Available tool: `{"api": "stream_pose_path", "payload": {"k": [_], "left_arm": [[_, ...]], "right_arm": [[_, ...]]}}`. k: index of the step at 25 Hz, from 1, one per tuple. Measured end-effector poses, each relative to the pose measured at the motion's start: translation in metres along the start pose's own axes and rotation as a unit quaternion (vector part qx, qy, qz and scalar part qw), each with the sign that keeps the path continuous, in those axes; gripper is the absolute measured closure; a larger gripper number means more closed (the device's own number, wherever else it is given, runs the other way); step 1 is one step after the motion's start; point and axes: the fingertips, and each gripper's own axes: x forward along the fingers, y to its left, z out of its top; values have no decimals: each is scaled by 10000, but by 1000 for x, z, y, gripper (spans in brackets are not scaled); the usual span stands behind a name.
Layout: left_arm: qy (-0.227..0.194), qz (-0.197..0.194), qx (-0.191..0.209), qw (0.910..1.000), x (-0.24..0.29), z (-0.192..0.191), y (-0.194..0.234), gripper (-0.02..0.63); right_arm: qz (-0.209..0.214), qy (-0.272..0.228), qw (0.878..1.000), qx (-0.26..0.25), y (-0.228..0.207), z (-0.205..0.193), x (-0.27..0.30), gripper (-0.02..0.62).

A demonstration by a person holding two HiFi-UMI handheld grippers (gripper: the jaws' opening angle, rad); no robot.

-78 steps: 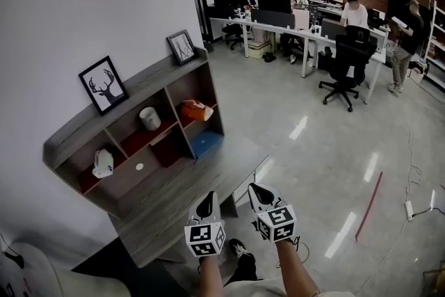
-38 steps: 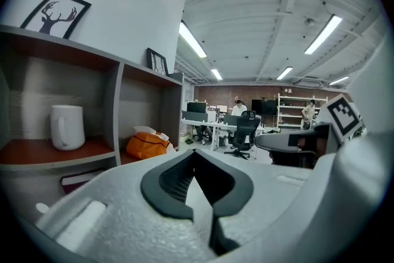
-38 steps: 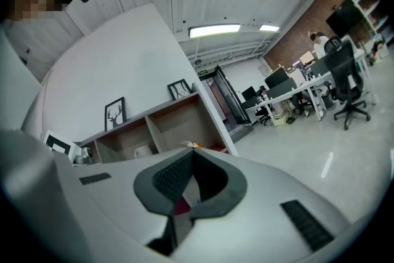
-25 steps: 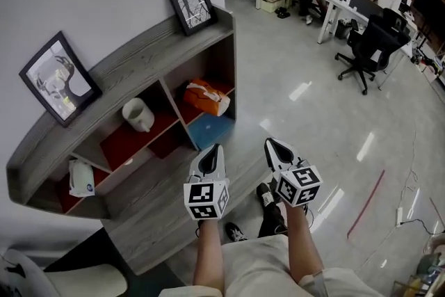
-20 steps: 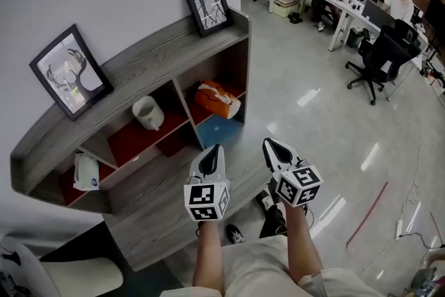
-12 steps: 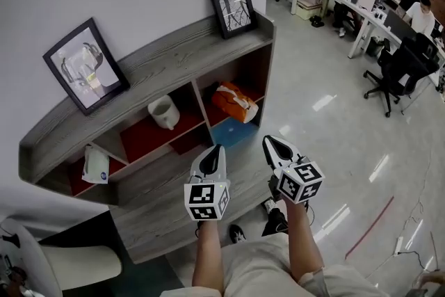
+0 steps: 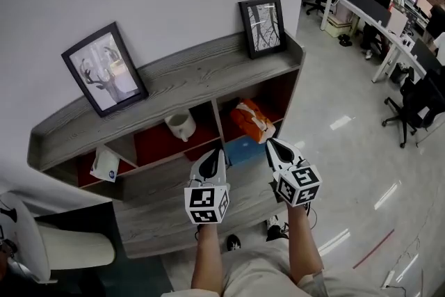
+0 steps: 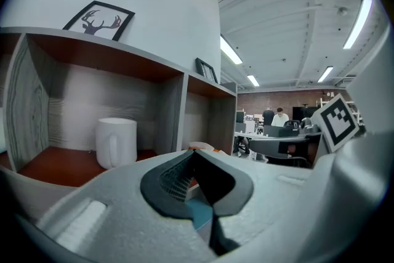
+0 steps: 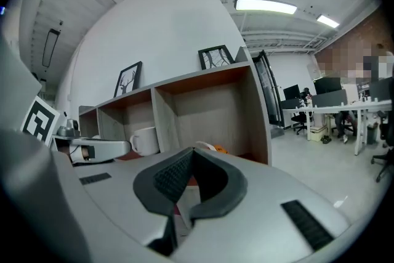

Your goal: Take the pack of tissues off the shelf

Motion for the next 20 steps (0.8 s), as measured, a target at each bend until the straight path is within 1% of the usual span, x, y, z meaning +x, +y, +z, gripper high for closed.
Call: {"api": "stream_pose_path", "payload": {"k": [3,8,13,14,15,16,18,20], "left_arm": [[-16,105,26,9999,10,3,-1,598],[-144,416,-91,9990,30,7,-6,598],[-154,550,-162,9982,55,4,-26,598],[-160,610,-180,9978,59,4,-28,598],[-164,680,-208,9973,63,3,-29,598],[-169,759,-240,9967,66,1,-29,598],[-185,935,-287,9950,73,-4,-30,598],[-191,1096,-316,9933,78,-9,-32,598]], "right_arm": [[62,30,9999,-131,-9,4,12,580],[173,314,9981,-503,-21,-3,30,580],[458,496,9949,-752,-38,-6,43,576],[551,520,9941,-776,-40,-7,45,553],[665,552,9931,-793,-41,-9,48,505],[778,588,9918,-829,-41,-12,50,475],[975,665,9877,-1022,-39,-19,55,457],[1178,795,9809,-1329,-36,-28,61,418]]}}
